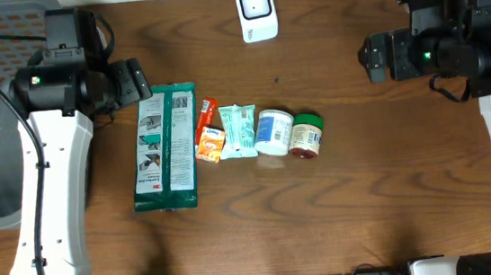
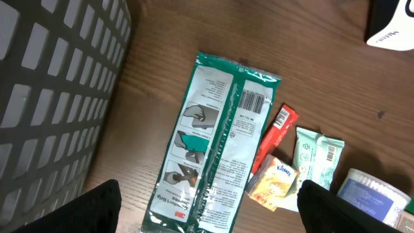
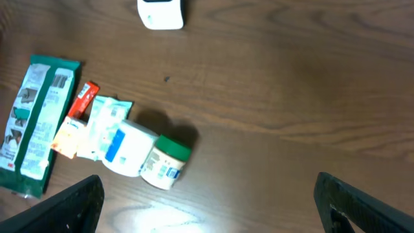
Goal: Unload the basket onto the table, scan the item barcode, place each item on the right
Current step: 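Move the right gripper down toward the green-lidded jar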
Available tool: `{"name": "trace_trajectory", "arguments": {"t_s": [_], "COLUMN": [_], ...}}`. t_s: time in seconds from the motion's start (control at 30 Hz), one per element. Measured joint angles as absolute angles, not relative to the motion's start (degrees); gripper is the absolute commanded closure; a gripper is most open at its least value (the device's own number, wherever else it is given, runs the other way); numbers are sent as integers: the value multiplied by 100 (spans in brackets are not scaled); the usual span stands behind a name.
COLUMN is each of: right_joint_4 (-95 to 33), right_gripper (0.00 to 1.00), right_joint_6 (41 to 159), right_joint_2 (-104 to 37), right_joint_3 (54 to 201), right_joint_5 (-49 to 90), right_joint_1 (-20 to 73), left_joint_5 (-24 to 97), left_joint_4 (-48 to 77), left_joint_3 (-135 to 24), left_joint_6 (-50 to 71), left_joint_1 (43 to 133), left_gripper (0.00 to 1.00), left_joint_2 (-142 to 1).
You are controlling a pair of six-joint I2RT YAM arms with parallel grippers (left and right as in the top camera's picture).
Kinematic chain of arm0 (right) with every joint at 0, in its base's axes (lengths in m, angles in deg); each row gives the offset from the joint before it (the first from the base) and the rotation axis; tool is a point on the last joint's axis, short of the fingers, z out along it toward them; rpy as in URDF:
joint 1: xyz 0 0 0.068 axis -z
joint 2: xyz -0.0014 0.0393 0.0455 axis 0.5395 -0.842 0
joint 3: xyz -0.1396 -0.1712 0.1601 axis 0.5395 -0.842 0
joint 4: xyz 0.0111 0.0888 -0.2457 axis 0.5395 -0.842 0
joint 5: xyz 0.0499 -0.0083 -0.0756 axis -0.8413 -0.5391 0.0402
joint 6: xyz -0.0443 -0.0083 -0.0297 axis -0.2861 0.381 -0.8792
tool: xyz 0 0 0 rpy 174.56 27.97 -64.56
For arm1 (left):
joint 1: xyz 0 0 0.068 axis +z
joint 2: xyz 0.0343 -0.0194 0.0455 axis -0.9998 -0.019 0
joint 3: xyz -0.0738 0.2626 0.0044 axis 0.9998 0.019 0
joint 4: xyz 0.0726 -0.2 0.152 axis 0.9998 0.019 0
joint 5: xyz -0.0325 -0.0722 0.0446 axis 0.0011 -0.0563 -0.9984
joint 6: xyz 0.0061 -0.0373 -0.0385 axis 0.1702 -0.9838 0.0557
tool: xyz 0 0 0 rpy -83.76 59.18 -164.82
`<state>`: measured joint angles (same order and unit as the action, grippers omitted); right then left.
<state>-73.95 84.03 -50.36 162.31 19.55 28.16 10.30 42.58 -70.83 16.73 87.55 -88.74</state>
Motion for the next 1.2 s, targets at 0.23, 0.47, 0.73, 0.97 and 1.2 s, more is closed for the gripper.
{"name": "trace_trajectory", "arguments": {"t_s": [0.23, 0.47, 0.73, 0.97, 1.2], "right_joint_4": [-7496, -7528, -7810, -7594, -6632], "right_gripper": [11, 99, 32, 19, 20], "right_joint_6": [8705, 9245, 10235, 10762, 10937], "right_joint_2": [-5036, -5036, -5034, -5036, -5041], "right_joint_3": [16231, 16231, 16174, 15315, 13912], "right_joint_5": [1922, 1911, 1907, 1885, 1721], "right_joint_1": [2818, 2816, 2781, 2637, 2523], "left_joint_5": [1030, 1030, 1030, 1032, 1030], "left_joint_4": [4258, 4258, 4260, 4262, 4262], "left_joint_3": [-7083, -7083, -7083, -7083, -7083], "left_joint_6": [1673, 1673, 1673, 1673, 1673], "left_joint_1": [8755, 8755, 8752, 8755, 8752], "left_gripper": [13, 13, 13, 13, 13], "left_joint_2": [-8874, -8874, -8874, -8874, -8874]}}
